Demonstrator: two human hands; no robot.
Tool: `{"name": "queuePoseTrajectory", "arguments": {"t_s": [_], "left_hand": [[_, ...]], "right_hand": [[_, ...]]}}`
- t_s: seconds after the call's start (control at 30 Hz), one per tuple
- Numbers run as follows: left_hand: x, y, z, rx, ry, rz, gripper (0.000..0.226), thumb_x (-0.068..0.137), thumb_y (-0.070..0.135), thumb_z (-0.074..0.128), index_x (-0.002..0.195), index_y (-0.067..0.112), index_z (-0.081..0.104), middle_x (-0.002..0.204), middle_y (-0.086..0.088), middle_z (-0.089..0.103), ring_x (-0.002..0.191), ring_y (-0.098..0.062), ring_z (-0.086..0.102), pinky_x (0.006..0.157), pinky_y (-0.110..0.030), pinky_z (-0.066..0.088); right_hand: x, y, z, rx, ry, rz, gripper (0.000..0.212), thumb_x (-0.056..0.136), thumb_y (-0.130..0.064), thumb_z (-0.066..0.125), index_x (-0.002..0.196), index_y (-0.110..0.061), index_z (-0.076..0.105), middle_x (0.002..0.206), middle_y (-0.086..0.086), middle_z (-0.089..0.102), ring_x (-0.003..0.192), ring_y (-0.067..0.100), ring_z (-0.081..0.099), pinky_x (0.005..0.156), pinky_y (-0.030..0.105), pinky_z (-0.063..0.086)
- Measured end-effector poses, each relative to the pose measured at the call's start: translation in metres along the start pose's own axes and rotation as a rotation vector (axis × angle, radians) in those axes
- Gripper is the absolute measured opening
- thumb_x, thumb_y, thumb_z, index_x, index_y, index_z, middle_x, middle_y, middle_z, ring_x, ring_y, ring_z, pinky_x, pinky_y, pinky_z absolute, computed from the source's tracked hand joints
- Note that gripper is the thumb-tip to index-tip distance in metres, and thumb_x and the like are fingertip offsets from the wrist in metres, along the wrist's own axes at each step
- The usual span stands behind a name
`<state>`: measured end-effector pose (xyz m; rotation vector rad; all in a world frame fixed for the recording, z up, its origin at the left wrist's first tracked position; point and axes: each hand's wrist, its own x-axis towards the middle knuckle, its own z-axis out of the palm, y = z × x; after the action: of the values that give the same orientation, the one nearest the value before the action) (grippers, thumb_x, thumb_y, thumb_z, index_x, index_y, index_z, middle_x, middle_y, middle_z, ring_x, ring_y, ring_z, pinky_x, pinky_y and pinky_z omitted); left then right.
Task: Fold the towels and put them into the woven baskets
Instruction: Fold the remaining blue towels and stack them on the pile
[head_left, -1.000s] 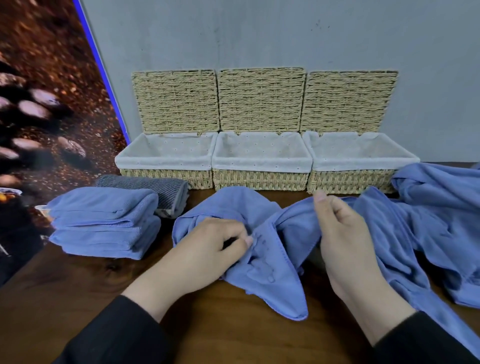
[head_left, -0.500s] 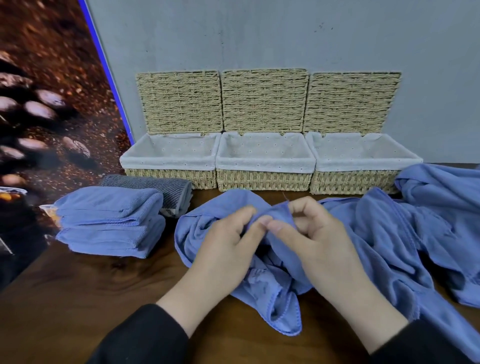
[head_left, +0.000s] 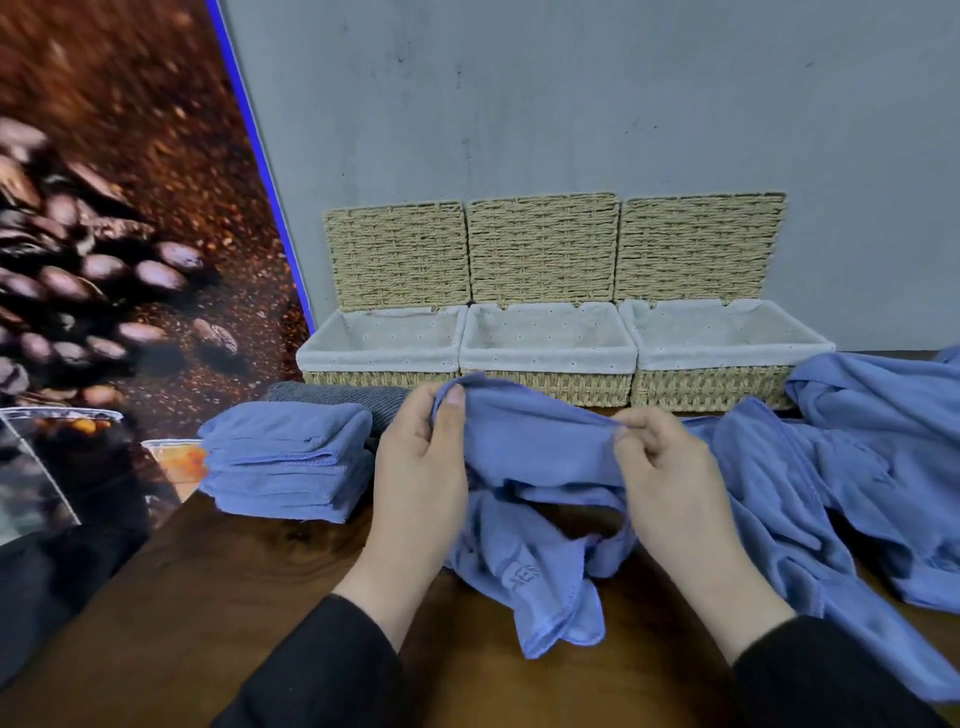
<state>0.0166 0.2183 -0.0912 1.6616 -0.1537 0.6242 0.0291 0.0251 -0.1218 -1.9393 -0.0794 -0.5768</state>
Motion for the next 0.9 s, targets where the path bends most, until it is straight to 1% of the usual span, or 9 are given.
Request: {"name": "queuePoseTrajectory", "arguments": {"t_s": [0.1,0.17,0.3,0.47,0.57,0.63,0.7,0.8,0.9], "left_hand": [[0.009,0.023,-0.005,0.069,-0.009,0.055,0.033,0.107,0.03,0.045,0.087,0.005,0.054,0.07,-0.016,0.046,0.062,-0.022,0.04,0.059,-0.032,0.034],[0.017,0.04,-0.01,0.095,0.014,0.093,0.033,0.108,0.027,0.045,0.079,0.014,0.055,0.065,-0.008,0.043,0.061,-0.012,0.038,0.057,-0.029,0.031],[0.041,0.063,-0.033,0.234,0.148,0.148,0.042,0.106,0.025,0.049,0.066,0.017,0.04,0.058,0.01,0.032,0.054,-0.007,0.027,0.051,-0.027,0.023],[0.07,0.064,-0.066,0.339,0.165,0.105,0.049,0.094,0.046,0.054,0.077,0.0,0.051,0.065,-0.013,0.035,0.064,-0.017,0.036,0.059,-0.045,0.052],[0.07,0.069,-0.07,0.362,0.101,0.062,0.044,0.1,0.031,0.057,0.072,0.001,0.044,0.059,-0.005,0.036,0.058,-0.018,0.035,0.055,-0.033,0.032],[0.068,0.08,-0.066,0.12,0.087,-0.045,0.033,0.104,0.026,0.054,0.078,0.006,0.053,0.061,-0.004,0.053,0.052,-0.021,0.052,0.054,-0.03,0.043],[0.07,0.095,-0.06,-0.226,0.041,-0.155,0.022,0.107,0.023,0.05,0.094,0.008,0.061,0.083,-0.007,0.068,0.074,-0.026,0.073,0.07,-0.035,0.06],[0.079,0.11,-0.057,-0.375,0.024,-0.072,0.015,0.107,0.025,0.049,0.104,0.013,0.056,0.101,-0.01,0.058,0.098,-0.027,0.061,0.088,-0.032,0.055],[0.079,0.106,-0.058,-0.251,0.051,-0.006,0.02,0.106,0.025,0.05,0.093,0.015,0.061,0.093,-0.014,0.066,0.087,-0.025,0.066,0.08,-0.032,0.059]], "right_hand": [[-0.004,-0.015,-0.001,0.05,0.025,-0.025,0.016,0.105,-0.019,0.048,0.094,-0.027,0.055,0.061,-0.017,0.055,0.049,0.006,0.044,0.047,0.02,0.033],[-0.005,-0.023,-0.008,0.037,0.014,-0.081,0.012,0.104,-0.029,0.052,0.093,-0.031,0.053,0.062,-0.014,0.054,0.053,0.007,0.045,0.05,0.022,0.033],[0.006,-0.038,-0.045,-0.19,-0.283,-0.139,0.012,0.093,-0.04,0.07,0.086,-0.034,0.062,0.056,-0.005,0.05,0.052,0.013,0.043,0.052,0.031,0.03],[0.031,-0.052,-0.087,-0.584,-0.175,-0.111,0.029,0.1,-0.026,0.057,0.072,-0.02,0.054,0.061,0.004,0.055,0.063,0.025,0.054,0.062,0.041,0.045],[0.038,-0.072,-0.102,-0.382,0.015,-0.064,0.016,0.103,-0.021,0.049,0.09,-0.02,0.058,0.071,0.006,0.06,0.058,0.018,0.061,0.053,0.031,0.047],[0.037,-0.09,-0.101,0.035,0.106,-0.023,0.016,0.106,-0.015,0.045,0.096,-0.019,0.057,0.08,0.007,0.062,0.054,0.015,0.068,0.047,0.022,0.05],[0.036,-0.107,-0.1,0.407,0.197,-0.082,0.022,0.106,-0.012,0.044,0.096,-0.024,0.061,0.094,0.0,0.065,0.08,0.02,0.077,0.067,0.03,0.062],[0.037,-0.113,-0.101,0.386,0.345,-0.292,0.024,0.101,-0.022,0.052,0.097,-0.038,0.069,0.116,-0.009,0.072,0.114,0.014,0.068,0.101,0.041,0.054],[0.032,-0.111,-0.103,0.303,0.378,-0.321,0.025,0.1,-0.022,0.055,0.098,-0.042,0.069,0.111,-0.017,0.073,0.111,0.006,0.066,0.102,0.04,0.052]]}}
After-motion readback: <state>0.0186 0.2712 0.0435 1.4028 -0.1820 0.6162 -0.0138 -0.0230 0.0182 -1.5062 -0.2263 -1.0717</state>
